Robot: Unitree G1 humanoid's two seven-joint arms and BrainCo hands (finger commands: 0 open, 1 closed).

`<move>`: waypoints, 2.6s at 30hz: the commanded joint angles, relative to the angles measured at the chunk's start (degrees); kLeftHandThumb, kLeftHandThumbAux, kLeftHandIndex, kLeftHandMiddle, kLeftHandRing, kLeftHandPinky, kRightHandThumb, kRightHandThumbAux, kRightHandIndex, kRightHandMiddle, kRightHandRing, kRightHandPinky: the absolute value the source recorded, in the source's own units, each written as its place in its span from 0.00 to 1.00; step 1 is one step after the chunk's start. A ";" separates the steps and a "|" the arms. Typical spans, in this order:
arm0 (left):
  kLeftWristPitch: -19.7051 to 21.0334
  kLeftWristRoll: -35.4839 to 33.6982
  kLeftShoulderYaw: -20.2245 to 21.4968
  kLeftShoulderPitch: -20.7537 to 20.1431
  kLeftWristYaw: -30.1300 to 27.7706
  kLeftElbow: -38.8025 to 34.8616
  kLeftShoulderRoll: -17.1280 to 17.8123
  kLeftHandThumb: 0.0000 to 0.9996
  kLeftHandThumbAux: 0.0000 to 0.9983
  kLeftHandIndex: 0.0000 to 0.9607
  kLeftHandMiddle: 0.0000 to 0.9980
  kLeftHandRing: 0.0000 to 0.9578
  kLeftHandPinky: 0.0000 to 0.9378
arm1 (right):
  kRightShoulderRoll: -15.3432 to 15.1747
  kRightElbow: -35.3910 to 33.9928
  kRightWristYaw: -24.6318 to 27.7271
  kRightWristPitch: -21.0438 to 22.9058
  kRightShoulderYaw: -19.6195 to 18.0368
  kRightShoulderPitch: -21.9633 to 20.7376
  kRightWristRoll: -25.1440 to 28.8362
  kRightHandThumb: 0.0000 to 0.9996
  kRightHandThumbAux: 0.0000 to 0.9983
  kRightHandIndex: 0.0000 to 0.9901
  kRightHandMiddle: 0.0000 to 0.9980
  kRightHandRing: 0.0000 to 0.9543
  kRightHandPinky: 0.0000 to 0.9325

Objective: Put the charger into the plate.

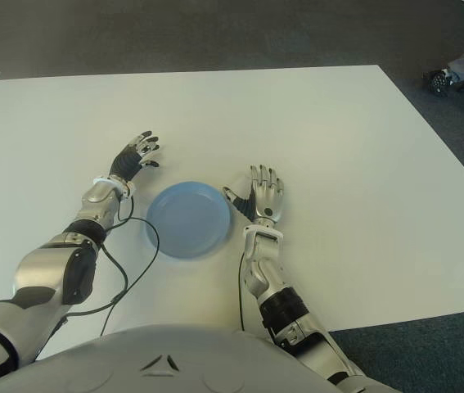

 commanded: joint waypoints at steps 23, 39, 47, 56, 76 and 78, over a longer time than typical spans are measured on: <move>2.55 0.32 -0.48 3.10 -2.23 1.16 0.15 0.00 0.48 0.03 0.11 0.13 0.16 | 1.82 15.39 -0.24 -2.77 1.18 8.32 5.19 0.34 0.23 0.00 0.00 0.00 0.01; 2.55 0.37 -0.49 3.20 -2.37 1.09 0.22 0.00 0.47 0.03 0.11 0.13 0.16 | 1.87 15.33 -0.54 -2.66 1.12 8.58 5.16 0.33 0.25 0.00 0.00 0.00 0.03; 2.48 0.43 -0.53 3.25 -2.31 1.05 0.26 0.00 0.47 0.03 0.11 0.13 0.16 | 1.95 15.83 -0.78 -2.53 1.12 8.44 5.08 0.31 0.25 0.00 0.00 0.00 0.03; 2.64 0.49 -0.53 3.12 -2.25 1.17 0.43 0.00 0.47 0.03 0.11 0.13 0.16 | 1.70 14.43 -0.41 -1.96 0.99 8.28 4.94 0.29 0.26 0.00 0.00 0.00 0.02; 3.81 -0.13 -0.20 2.32 -4.20 0.12 1.82 0.00 0.49 0.03 0.11 0.12 0.15 | 0.60 1.93 5.85 3.01 0.81 7.24 3.29 0.36 0.29 0.00 0.00 0.00 0.01; 3.89 -0.31 -0.17 2.31 -4.36 -0.07 1.84 0.00 0.49 0.03 0.11 0.12 0.15 | 0.28 0.77 7.34 3.76 1.02 6.89 2.78 0.37 0.29 0.00 0.00 0.00 0.00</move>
